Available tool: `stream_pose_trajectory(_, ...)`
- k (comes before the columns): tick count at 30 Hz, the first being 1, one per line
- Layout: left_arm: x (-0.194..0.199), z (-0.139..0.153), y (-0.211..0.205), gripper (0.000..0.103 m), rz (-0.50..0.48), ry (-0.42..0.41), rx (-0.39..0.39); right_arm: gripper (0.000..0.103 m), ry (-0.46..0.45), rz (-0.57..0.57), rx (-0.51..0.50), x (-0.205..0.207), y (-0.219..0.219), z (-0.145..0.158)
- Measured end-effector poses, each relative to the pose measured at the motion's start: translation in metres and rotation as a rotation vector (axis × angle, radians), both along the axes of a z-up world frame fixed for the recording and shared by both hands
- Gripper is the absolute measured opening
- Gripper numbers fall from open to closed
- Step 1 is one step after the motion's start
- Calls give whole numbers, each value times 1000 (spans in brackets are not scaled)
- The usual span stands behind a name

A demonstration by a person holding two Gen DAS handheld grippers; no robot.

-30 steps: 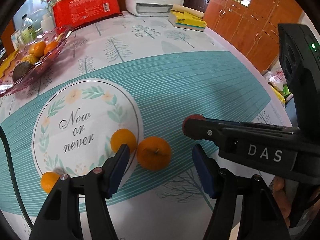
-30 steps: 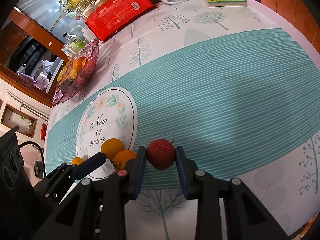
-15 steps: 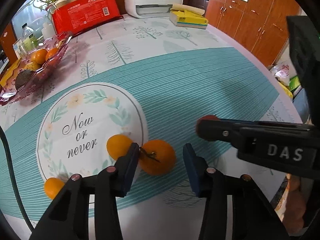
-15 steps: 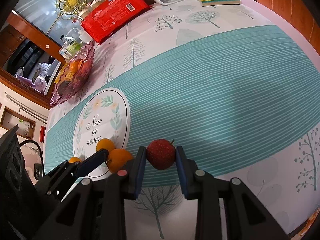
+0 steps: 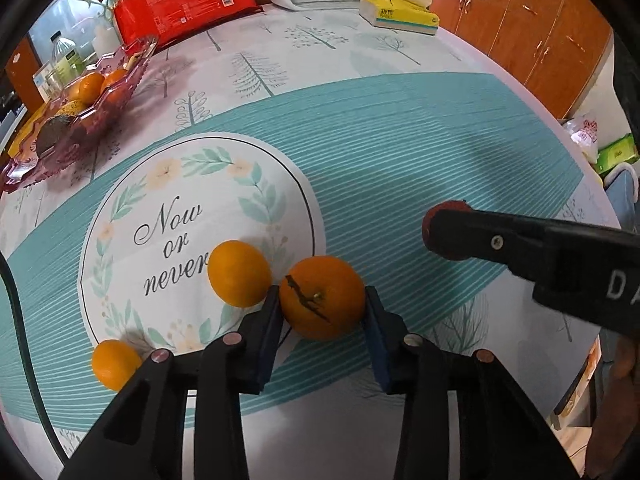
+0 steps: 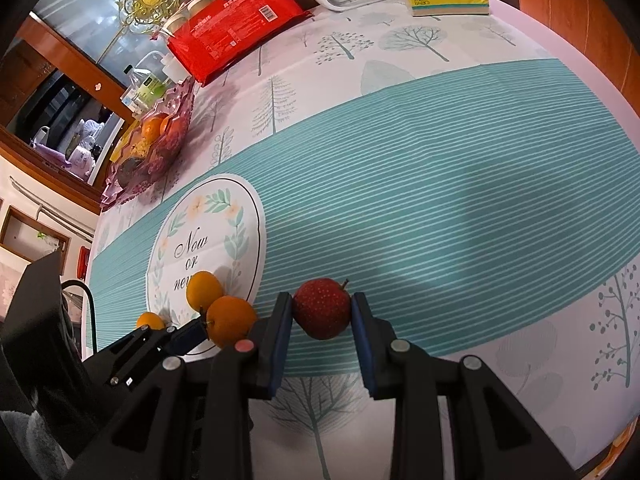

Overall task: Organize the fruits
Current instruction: 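Lift and carry the lychee and orange with both tools to the pink bowl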

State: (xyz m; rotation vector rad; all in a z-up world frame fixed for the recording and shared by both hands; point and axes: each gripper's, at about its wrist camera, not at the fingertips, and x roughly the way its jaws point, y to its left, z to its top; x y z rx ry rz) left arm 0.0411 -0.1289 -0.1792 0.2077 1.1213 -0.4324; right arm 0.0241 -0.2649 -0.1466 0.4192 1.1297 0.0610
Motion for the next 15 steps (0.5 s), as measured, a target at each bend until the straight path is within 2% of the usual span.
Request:
stream_pose_trajectory(7, 4, 25, 13, 37, 18, -18, -19, 30, -22, 45, -21, 6, 17, 12)
stream_pose_trajectory(15, 23, 55, 55, 37, 112, -35, -46, 30, -65, 126, -49, 23, 52, 33)
